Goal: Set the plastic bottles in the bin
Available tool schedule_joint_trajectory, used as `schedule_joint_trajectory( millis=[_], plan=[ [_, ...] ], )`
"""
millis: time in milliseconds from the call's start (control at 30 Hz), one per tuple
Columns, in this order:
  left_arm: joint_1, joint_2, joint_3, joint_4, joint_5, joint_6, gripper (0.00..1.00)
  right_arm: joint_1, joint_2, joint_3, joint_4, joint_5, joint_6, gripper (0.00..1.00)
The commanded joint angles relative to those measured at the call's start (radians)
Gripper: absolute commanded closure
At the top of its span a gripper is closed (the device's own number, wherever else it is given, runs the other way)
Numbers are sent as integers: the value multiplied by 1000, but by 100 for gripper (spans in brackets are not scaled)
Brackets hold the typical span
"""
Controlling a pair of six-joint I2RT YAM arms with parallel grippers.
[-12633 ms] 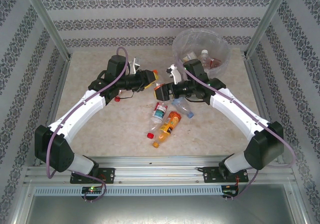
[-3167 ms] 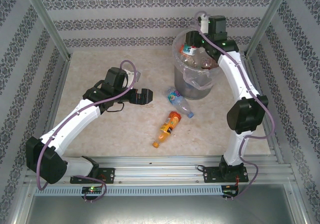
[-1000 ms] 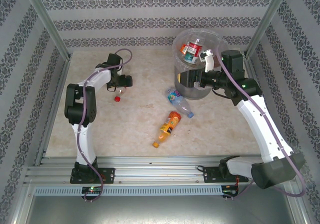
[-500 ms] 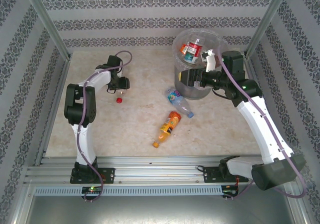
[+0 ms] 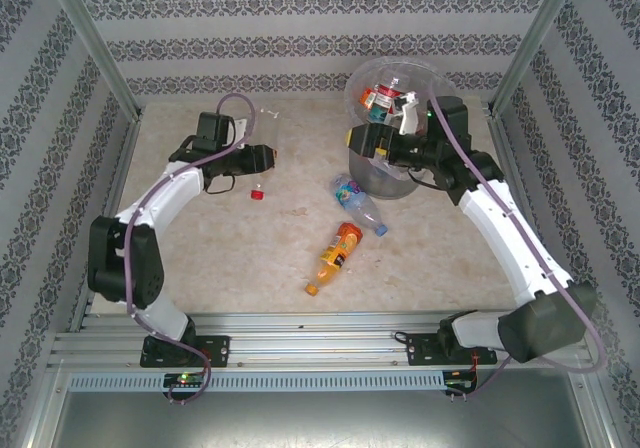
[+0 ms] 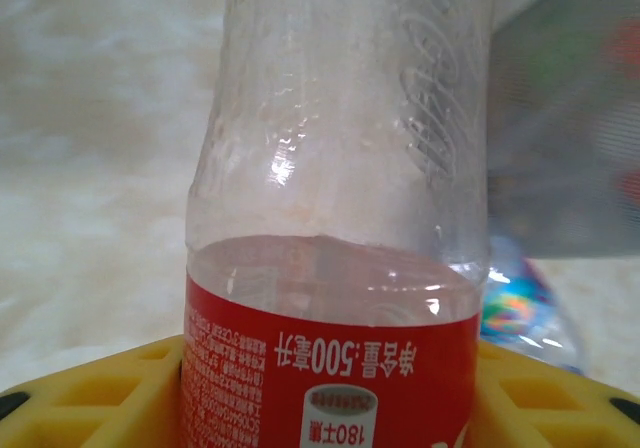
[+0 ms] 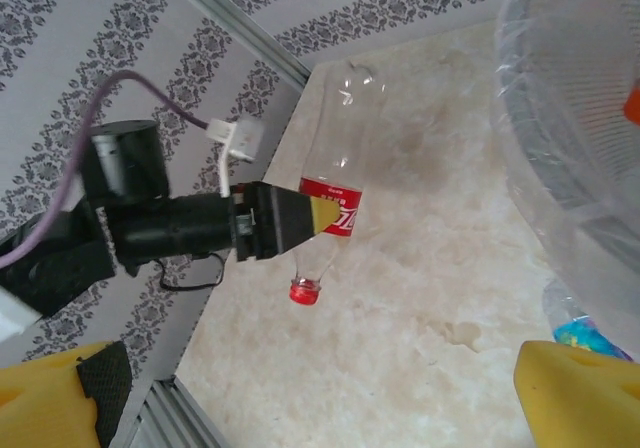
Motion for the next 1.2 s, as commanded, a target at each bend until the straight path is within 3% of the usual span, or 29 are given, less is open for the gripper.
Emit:
schedule_joint_trajectory(
  millis=[0, 367, 900, 1167],
  plan=[
    [-65, -80, -42, 126, 115, -65, 43, 29, 52, 63, 63, -11, 50, 2],
    [-261, -246, -103, 183, 75, -111, 43, 70, 237, 235, 75, 41, 76, 2],
    [-338, -239, -96, 215, 81, -120, 42, 89, 273, 263, 88, 5, 80, 11],
    [-348, -230, -74, 202, 77, -109, 42, 88, 275, 277, 72, 22, 69, 25]
  ],
)
